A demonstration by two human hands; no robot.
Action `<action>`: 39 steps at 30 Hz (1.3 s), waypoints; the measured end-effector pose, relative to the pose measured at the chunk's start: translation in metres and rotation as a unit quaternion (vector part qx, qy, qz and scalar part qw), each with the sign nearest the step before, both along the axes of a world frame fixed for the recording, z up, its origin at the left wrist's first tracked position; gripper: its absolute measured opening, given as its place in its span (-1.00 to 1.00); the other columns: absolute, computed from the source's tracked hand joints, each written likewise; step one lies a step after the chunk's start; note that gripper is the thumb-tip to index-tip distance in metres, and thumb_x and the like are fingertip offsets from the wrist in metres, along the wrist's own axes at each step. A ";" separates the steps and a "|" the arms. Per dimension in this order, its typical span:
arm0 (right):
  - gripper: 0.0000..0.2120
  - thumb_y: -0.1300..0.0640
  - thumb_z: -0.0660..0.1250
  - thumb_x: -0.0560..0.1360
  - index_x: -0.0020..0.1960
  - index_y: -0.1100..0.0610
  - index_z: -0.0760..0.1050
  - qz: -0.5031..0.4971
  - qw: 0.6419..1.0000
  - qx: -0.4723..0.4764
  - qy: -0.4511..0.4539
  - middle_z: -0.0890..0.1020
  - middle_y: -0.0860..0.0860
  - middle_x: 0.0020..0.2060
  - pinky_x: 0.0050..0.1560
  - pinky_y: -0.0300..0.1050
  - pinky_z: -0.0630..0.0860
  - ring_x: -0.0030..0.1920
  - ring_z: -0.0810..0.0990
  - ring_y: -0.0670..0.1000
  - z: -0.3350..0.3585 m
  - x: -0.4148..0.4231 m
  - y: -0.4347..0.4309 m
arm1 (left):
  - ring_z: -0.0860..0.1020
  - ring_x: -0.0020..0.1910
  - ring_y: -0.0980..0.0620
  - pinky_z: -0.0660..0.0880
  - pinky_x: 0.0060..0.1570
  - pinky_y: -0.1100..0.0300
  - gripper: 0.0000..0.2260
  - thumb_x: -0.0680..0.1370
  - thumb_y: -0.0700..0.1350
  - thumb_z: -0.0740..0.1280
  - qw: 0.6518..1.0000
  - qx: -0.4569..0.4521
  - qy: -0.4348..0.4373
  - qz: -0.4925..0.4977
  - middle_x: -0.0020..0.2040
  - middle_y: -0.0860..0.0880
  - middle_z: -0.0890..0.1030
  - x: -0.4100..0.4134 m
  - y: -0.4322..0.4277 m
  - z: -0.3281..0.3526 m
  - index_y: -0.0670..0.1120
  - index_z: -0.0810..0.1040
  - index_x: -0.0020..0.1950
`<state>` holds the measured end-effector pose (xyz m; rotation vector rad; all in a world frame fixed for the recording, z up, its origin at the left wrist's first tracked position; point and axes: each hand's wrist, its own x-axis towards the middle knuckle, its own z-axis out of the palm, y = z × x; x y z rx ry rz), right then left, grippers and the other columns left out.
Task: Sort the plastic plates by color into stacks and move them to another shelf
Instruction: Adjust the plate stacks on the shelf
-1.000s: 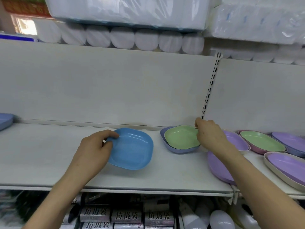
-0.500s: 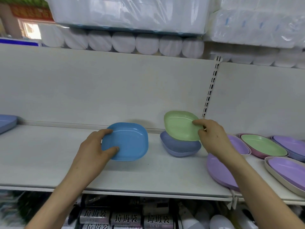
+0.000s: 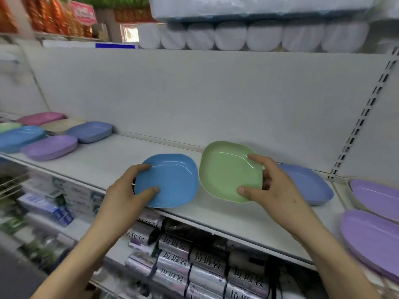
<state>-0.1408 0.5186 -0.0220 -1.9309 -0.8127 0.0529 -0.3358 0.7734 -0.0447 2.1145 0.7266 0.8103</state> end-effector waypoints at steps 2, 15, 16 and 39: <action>-0.33 0.11 0.60 0.38 0.34 -0.32 0.41 0.035 0.999 -0.004 0.012 0.62 -0.09 -0.08 0.05 0.14 0.62 -0.09 0.64 0.00 -0.004 -0.014 0.022 | 0.58 -0.05 0.10 0.51 -0.16 0.10 -0.60 0.53 -0.10 0.46 1.000 -0.014 0.000 0.027 0.10 0.15 0.58 -0.025 0.013 -0.005 0.22 0.50 0.31; -0.30 0.07 0.59 0.37 0.37 -0.33 0.37 0.226 0.972 -0.057 -0.024 0.60 -0.14 0.05 0.01 -0.07 0.57 -0.05 0.61 -0.10 -0.010 -0.131 0.227 | 0.62 -0.06 0.11 0.61 -0.19 0.05 -0.59 0.57 -0.05 0.46 0.981 -0.043 -0.014 0.188 0.19 0.14 0.54 -0.220 0.131 -0.011 0.26 0.47 0.35; -0.30 0.08 0.59 0.37 0.36 -0.33 0.37 0.239 0.969 -0.059 -0.024 0.60 -0.14 0.04 0.00 -0.09 0.57 -0.05 0.61 -0.10 -0.011 -0.143 0.246 | 0.63 -0.06 0.09 0.62 -0.16 0.01 -0.59 0.57 -0.03 0.46 0.978 -0.043 -0.014 0.202 0.18 0.16 0.55 -0.237 0.143 -0.011 0.27 0.46 0.35; -0.30 -0.01 0.58 0.38 0.37 -0.37 0.32 0.396 0.913 -0.076 -0.062 0.54 -0.26 0.19 0.24 0.10 0.55 0.19 0.55 -0.08 -0.008 -0.359 0.564 | 0.56 -0.04 0.15 0.60 -0.06 0.00 -0.59 0.52 -0.02 0.49 0.926 -0.023 -0.039 0.376 0.13 0.21 0.59 -0.499 0.359 -0.013 0.33 0.49 0.28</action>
